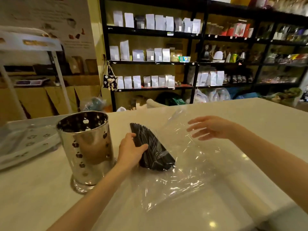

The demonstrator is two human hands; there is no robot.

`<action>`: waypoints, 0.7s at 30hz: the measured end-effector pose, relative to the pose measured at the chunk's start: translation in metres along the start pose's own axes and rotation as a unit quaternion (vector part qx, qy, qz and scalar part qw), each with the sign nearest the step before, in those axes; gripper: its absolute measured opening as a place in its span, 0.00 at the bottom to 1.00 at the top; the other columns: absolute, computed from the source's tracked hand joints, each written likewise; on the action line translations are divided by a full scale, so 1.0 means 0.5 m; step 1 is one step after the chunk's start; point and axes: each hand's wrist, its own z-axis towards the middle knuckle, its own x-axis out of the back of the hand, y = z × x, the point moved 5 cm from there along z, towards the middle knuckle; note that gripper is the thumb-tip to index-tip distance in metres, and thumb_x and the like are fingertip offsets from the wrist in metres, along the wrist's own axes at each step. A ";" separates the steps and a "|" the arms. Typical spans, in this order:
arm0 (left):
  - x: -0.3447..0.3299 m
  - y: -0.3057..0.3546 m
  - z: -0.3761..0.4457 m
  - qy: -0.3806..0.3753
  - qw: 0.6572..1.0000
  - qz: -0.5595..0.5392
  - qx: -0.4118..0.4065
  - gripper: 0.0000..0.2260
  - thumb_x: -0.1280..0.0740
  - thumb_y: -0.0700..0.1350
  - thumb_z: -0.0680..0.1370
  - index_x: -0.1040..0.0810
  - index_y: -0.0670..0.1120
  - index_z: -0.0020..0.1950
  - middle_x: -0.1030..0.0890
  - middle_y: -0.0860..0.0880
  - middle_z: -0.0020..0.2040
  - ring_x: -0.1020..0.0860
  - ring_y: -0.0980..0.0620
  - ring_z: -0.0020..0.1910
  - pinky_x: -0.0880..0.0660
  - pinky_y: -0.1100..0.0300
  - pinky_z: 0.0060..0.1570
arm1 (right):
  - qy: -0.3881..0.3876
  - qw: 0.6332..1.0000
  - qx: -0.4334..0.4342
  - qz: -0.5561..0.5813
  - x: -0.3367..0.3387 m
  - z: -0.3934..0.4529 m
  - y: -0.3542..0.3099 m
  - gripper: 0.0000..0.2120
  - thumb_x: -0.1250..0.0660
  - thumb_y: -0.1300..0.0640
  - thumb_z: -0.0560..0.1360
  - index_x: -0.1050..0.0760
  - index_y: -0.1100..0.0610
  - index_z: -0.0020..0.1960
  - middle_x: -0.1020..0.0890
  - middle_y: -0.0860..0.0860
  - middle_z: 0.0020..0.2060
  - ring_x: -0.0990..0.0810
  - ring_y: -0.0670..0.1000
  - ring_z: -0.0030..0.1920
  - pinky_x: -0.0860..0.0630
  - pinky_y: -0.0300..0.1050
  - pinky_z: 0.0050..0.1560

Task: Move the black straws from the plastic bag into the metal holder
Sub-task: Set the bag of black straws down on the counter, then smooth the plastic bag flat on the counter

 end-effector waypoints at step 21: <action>0.064 -0.027 -0.178 -0.115 0.926 0.217 -0.288 0.18 0.46 0.50 0.77 0.24 0.46 0.60 0.27 0.49 0.66 0.30 0.58 0.61 0.36 0.66 0.62 | 0.004 0.891 0.353 -0.287 -0.324 -0.215 0.013 0.11 0.34 0.53 0.73 0.21 0.54 0.54 0.18 0.46 0.50 0.25 0.42 0.51 0.32 0.31 0.54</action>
